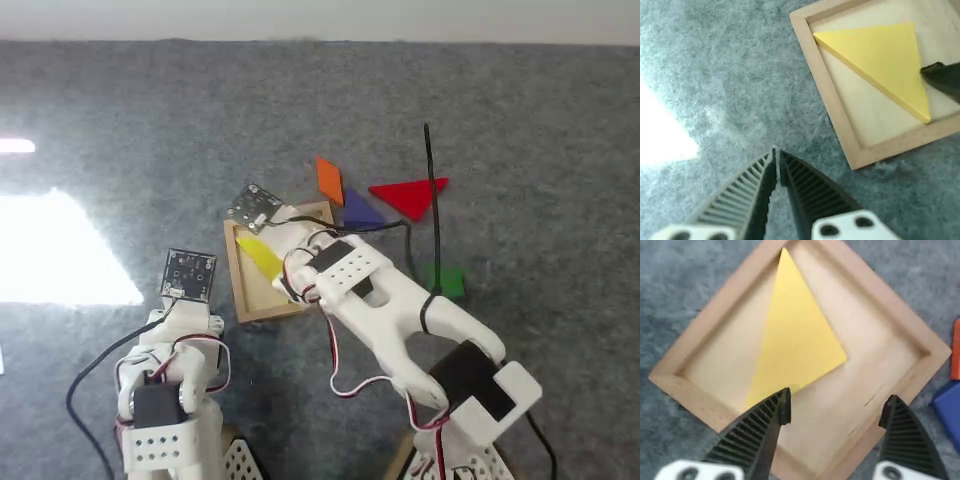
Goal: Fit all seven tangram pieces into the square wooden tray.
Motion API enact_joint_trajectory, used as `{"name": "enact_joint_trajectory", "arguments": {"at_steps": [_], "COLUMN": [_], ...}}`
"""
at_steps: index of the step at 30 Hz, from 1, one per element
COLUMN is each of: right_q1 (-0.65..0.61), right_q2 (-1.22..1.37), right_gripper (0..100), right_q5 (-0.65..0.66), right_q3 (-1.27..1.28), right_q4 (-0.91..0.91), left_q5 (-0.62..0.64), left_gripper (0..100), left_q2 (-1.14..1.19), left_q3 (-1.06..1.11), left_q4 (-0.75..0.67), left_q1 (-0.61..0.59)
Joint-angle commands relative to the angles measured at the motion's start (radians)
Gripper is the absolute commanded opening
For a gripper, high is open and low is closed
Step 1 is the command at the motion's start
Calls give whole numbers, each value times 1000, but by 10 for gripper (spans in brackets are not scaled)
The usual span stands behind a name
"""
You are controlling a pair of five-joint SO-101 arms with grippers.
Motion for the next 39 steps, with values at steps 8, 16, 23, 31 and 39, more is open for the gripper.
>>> {"name": "enact_joint_trajectory", "arguments": {"at_steps": [8,16,23,31,39], "right_q1": [-79,-7,67,8,-105], "right_q2": [-15,-113,-137,16,74], "right_gripper": [296,296,296,296,296], "right_q5": [-34,-61,-222,-209,-203], "right_q3": [-46,52,87,-9,-117], "right_q4": [45,53,30,51,67], "left_q5": [-5,-5,-5,-5,-5], "left_gripper": [13,13,13,13,13], "left_q2": [-20,-20,-20,-20,-20], "left_q3": [-15,-15,-15,-15,-15], "left_q4": [5,5,5,5,5], "left_q1": [5,5,5,5,3]}}
